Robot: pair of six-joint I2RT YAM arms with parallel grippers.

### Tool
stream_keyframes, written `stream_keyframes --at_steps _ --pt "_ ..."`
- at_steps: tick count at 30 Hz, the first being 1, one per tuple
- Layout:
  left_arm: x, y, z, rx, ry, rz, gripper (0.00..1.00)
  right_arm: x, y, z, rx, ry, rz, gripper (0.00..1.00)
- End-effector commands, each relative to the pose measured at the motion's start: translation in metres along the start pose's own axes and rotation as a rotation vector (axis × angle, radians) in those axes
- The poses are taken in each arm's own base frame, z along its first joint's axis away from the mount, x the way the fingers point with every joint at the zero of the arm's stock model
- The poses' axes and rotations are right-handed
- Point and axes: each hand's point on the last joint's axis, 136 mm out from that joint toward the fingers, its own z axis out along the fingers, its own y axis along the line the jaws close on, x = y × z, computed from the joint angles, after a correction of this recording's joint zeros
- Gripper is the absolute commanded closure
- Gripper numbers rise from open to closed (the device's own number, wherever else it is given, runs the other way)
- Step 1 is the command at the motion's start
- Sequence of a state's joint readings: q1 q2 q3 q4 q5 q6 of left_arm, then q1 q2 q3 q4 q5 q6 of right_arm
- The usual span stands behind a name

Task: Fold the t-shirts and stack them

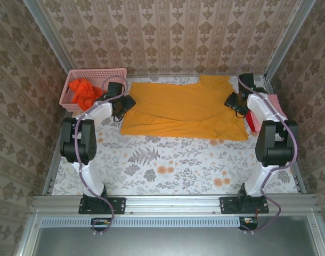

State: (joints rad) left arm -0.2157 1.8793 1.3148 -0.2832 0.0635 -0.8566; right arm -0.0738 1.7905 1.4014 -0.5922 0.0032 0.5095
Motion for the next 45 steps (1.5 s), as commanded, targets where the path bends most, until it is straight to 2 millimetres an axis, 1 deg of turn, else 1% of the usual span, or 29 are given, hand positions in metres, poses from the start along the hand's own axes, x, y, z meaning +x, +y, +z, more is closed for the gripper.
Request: stream_keyframes --at_steps 1,2,3,4,5,7,9,10,12,13,14,15,19,24,26,28,33,37,45 --pt "0.0 -0.016 -0.026 0.065 -0.032 0.061 0.13 -0.008 0.01 -0.032 -0.058 -0.113 -0.039 0.39" --pt "0.005 -0.017 -0.031 0.071 -0.037 0.074 0.11 -0.001 0.01 -0.035 -0.055 -0.113 -0.051 0.39" --pt "0.01 -0.019 -0.034 0.084 -0.043 0.086 0.06 0.007 0.011 -0.036 -0.058 -0.104 -0.063 0.39" --pt "0.017 -0.019 -0.035 0.09 -0.039 0.095 0.05 0.019 0.011 -0.034 -0.052 -0.083 -0.074 0.39" --pt "0.025 -0.02 -0.036 0.101 -0.032 0.104 0.04 0.031 0.011 -0.033 -0.047 -0.062 -0.082 0.4" --pt "0.041 -0.013 -0.031 0.102 -0.006 0.101 0.04 0.057 0.015 -0.027 -0.05 -0.017 -0.101 0.43" --pt "0.056 -0.003 -0.022 0.098 0.028 0.075 0.06 0.088 0.022 -0.02 -0.048 0.037 -0.146 0.46" --pt "0.06 0.001 -0.018 0.099 0.038 0.064 0.07 0.099 0.023 -0.017 -0.042 0.059 -0.167 0.47" --pt "0.072 0.01 -0.01 0.097 0.067 0.047 0.12 0.12 0.026 -0.008 -0.023 0.1 -0.234 0.5" --pt "0.076 0.012 -0.007 0.098 0.078 0.039 0.17 0.127 0.027 -0.004 -0.013 0.113 -0.265 0.52" --pt "0.08 0.014 -0.003 0.098 0.092 0.03 0.23 0.137 0.022 0.001 0.019 0.147 -0.304 0.54" --pt "0.083 0.017 0.001 0.098 0.108 0.021 0.29 0.142 0.017 0.006 0.058 0.165 -0.337 0.57" --pt "0.096 0.025 0.012 0.087 0.151 -0.016 0.45 0.149 0.008 0.017 0.156 0.194 -0.416 0.65" --pt "0.105 0.038 0.021 0.052 0.181 -0.045 0.55 0.153 0.007 0.026 0.177 0.231 -0.425 0.76" --pt "0.108 0.041 0.022 0.043 0.188 -0.049 0.56 0.152 0.006 0.026 0.182 0.234 -0.425 0.89" --pt "0.108 0.046 0.021 0.029 0.192 -0.053 0.57 0.151 0.009 0.023 0.173 0.229 -0.423 1.0" --pt "0.107 0.061 0.011 -0.02 0.176 -0.049 0.56 0.141 0.025 0.003 0.094 0.181 -0.407 1.0" --pt "0.107 0.07 0.007 -0.045 0.171 -0.032 0.56 0.143 0.047 -0.01 0.014 0.173 -0.407 1.0" --pt "0.107 0.071 0.007 -0.048 0.17 -0.029 0.56 0.153 0.075 -0.017 -0.079 0.188 -0.403 1.0"
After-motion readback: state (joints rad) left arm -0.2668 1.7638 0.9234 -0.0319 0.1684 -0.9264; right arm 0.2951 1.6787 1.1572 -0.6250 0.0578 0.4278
